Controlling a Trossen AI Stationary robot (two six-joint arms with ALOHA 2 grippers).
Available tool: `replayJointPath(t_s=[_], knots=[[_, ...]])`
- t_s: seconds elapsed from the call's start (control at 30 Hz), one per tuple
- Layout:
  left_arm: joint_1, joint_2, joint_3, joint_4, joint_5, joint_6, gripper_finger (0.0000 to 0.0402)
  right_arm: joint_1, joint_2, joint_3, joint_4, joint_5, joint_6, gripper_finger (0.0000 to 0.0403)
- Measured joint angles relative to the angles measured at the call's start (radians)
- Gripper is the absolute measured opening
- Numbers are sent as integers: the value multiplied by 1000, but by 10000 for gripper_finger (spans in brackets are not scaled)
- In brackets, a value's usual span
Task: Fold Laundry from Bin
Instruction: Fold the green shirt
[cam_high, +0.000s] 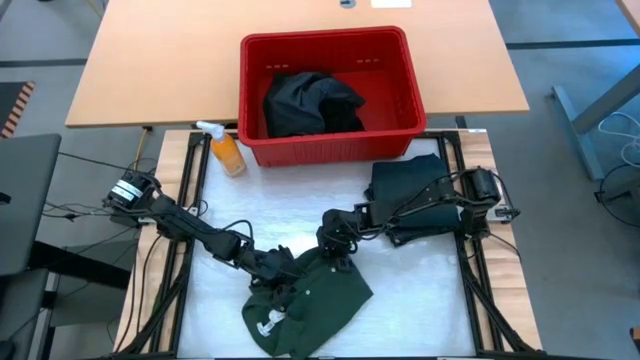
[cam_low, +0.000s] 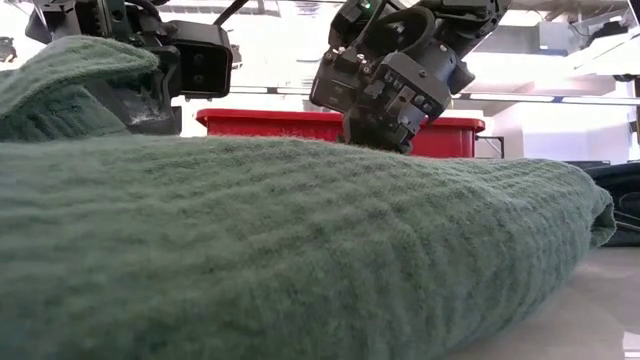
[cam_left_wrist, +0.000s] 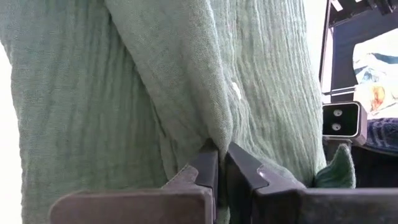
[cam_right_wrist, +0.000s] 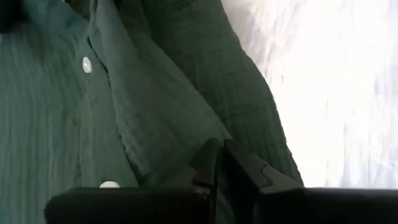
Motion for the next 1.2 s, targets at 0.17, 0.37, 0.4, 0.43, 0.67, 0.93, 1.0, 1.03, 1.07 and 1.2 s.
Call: replayJointPath(t_s=[0.17,0.37,0.4,0.43,0.67,0.93,1.0,1.03,1.07,1.2], knots=[[0,0,0,0,0,-1,1,-7,0,0,-18,-3,-16,13],[7,-1,0,-1,29,1,1,-50,-54,0,-15,8,3,12],[8,-3,0,-3,38,0,0,-61,-67,0,-14,18,8,12],[8,-8,0,-9,42,0,0,-71,-81,0,-17,27,11,12],[10,-60,2,-54,-7,4,0,-121,-121,2,-42,-97,45,16],[13,-66,2,-72,-17,2,0,-74,-58,2,-45,-158,-61,145],[13,-65,2,-71,-16,2,0,-82,-50,2,-57,-145,-57,171],[13,-65,2,-71,-16,2,0,-86,-50,2,-65,-137,-52,182],[13,-65,2,-71,-15,1,0,-91,-50,2,-70,-131,-47,189],[13,-65,2,-70,-9,-1,0,-100,-50,2,-69,-128,-46,196]])
